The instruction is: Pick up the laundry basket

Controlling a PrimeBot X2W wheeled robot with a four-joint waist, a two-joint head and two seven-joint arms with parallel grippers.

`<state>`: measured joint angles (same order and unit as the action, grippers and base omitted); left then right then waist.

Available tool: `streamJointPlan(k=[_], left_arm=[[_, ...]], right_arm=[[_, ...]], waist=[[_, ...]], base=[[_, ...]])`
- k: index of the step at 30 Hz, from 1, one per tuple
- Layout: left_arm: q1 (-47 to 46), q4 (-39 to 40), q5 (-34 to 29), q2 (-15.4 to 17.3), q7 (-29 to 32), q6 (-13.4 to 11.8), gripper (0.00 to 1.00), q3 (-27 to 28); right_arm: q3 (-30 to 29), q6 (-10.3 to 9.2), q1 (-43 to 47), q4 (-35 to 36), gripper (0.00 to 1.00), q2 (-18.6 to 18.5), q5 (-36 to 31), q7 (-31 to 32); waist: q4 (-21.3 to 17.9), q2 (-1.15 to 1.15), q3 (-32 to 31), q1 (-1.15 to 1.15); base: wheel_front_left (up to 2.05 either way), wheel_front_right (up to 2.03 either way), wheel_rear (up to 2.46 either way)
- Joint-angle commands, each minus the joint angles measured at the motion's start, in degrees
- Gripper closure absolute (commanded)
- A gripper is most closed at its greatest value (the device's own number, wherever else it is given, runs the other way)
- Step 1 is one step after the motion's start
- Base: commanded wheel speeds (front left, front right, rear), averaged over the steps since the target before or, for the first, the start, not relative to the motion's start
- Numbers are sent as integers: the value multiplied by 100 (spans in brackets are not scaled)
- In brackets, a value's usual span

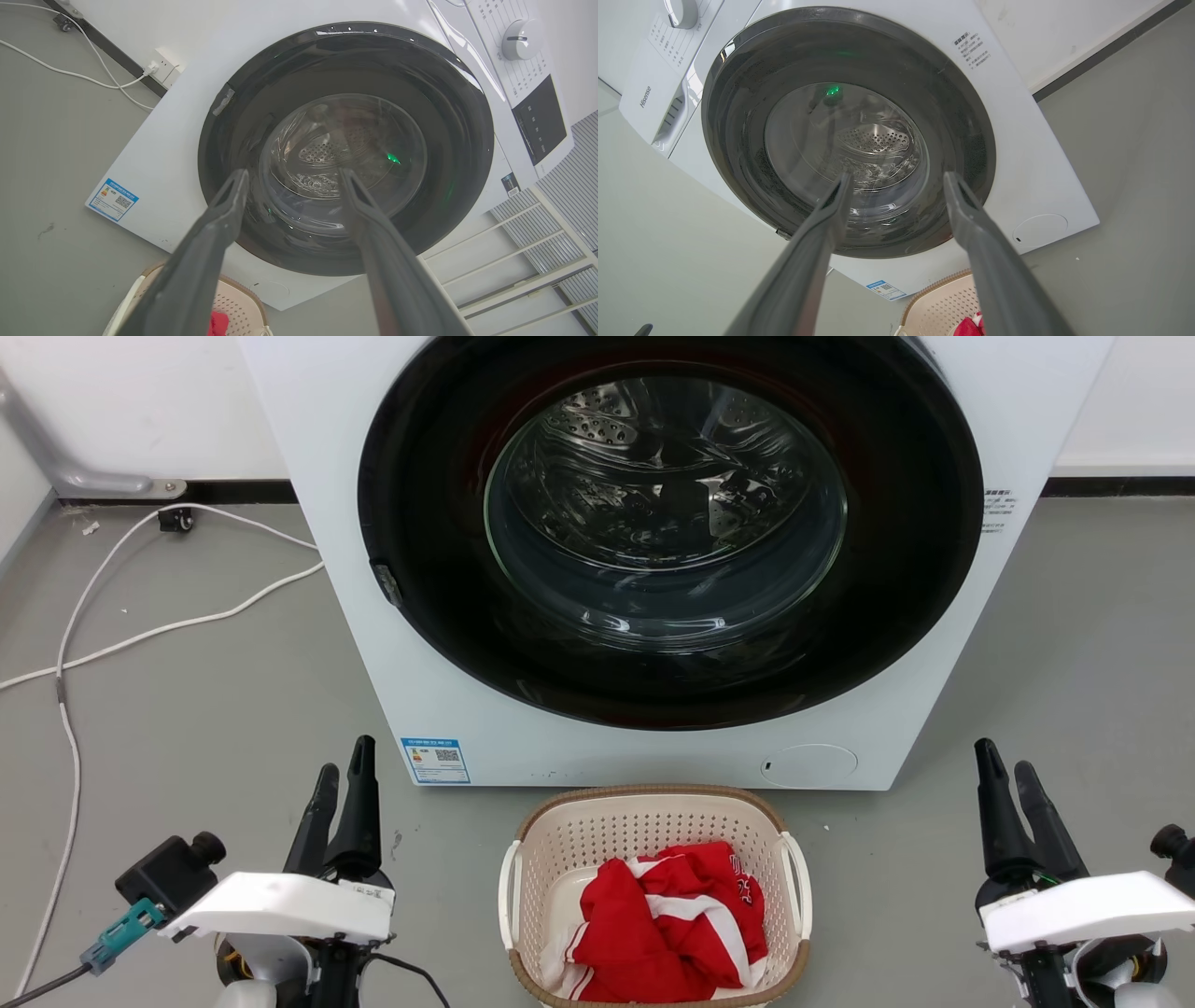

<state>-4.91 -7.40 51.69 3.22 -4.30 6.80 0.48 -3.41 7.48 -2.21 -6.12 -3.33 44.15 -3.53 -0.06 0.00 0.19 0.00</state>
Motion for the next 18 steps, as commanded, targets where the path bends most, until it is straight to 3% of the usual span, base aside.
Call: streamJointPlan(k=[1, 18], left_arm=[[-132, 101, -226, 16, -58, -21, 0, -18], [-150, 36, -1792, 99, -339, -169, 0, -251]], right_arm=[[22, 1, -16, 116, 0, 3, -230, -31], [162, 1, 80, 274, 0, 17, -1815, -45]], waist=[[0, 0, -2, 0], [1, 0, -16, 0]], base=[[0, 0, 0], [0, 0, 0]])
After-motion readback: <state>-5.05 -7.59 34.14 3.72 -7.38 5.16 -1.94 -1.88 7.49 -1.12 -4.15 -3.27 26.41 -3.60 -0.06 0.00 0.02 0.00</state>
